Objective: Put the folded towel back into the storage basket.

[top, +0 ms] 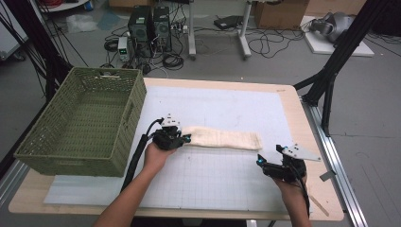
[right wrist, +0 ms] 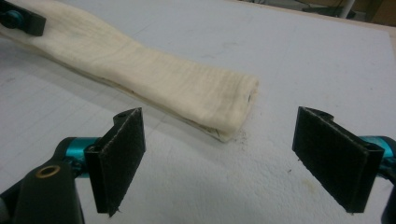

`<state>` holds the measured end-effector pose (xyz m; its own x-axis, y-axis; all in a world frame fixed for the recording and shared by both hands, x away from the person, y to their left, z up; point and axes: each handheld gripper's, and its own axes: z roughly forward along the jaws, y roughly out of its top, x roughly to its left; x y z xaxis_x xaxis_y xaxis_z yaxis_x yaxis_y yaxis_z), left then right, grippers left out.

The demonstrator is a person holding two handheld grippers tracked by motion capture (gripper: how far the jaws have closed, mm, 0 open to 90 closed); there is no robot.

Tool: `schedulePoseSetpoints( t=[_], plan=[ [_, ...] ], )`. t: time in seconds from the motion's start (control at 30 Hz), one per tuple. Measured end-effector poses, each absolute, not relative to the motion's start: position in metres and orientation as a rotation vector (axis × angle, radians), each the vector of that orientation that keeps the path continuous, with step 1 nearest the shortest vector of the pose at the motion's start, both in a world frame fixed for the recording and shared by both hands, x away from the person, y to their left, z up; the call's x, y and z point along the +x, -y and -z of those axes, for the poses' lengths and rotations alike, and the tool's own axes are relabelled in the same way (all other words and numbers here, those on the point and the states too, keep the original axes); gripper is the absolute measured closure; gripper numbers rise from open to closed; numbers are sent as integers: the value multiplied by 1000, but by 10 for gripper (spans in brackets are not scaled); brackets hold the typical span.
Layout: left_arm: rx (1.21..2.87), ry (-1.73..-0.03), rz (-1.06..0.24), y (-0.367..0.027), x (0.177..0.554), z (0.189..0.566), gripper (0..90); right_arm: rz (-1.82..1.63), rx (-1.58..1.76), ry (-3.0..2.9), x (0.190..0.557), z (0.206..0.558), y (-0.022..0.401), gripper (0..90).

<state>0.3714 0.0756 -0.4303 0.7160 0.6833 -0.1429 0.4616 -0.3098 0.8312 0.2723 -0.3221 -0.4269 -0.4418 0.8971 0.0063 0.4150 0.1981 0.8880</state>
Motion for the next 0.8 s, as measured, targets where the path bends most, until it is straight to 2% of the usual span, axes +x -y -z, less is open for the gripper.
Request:
schedulePoseSetpoints(
  t=[0.57, 0.8],
  plan=[
    [1955, -846, -312, -77, 366, 422, 782, -1119, 1241, -2007, 320, 434, 302, 194],
    [1960, -846, -316, -76, 365, 422, 782, -1102, 1305, -2037, 334, 445, 302, 262]
  ],
)
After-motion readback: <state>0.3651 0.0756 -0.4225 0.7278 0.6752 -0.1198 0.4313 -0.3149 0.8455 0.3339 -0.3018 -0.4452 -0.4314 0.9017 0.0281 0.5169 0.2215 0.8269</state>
